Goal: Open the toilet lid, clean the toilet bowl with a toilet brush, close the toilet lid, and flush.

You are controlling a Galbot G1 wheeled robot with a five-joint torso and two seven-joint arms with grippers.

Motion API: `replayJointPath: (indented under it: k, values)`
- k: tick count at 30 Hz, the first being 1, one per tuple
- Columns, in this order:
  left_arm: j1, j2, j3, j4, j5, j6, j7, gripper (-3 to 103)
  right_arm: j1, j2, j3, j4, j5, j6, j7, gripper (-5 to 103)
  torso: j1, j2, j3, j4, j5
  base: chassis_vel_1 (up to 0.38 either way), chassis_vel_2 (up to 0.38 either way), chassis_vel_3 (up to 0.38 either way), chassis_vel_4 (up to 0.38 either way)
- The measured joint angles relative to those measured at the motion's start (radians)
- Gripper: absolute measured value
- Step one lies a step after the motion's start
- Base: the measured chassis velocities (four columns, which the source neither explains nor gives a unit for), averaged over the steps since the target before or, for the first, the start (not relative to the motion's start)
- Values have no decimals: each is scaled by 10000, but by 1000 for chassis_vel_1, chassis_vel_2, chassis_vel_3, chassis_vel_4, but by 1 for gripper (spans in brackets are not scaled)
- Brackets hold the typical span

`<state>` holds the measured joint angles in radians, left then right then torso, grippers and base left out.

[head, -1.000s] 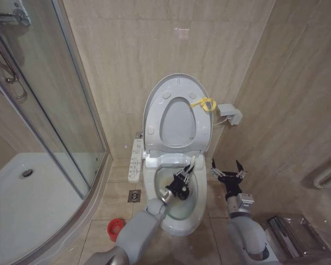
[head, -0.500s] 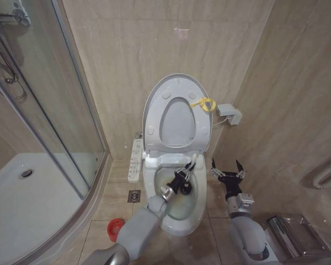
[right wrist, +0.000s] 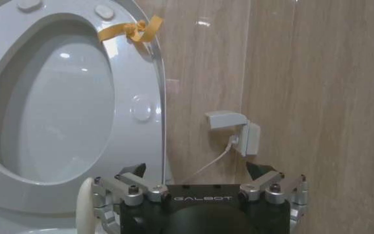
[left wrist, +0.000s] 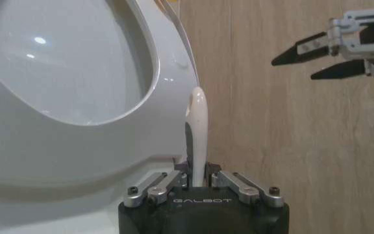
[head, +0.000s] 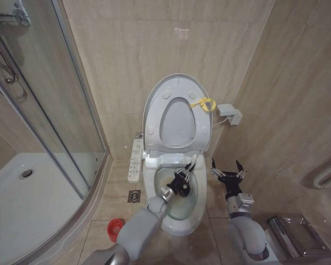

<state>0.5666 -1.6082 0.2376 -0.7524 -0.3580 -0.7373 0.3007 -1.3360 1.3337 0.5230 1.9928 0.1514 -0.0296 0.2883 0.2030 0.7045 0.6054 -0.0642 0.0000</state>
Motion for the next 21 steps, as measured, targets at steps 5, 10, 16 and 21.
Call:
replayJointPath:
  k: [5,10,16,21]
  values:
    - [193,-3,-5,313,195,-93,47,15,1,-1,2,1,-1,1,6,100,-4,4,-5,2,2,0,0,0,0]
    - [51,5,-13,106,107,-32,13,15,0,0,0,1,0,1,0,100,1,-2,3,1,-1,0,0,0,0]
    - [-30,0,-34,-62,-39,59,-67,15,0,0,0,1,0,1,0,100,1,-2,2,-1,-1,0,0,0,0]
    - [137,2,-8,138,80,1,3,15,0,0,0,1,0,0,0,100,0,-1,1,3,0,0,0,0,0]
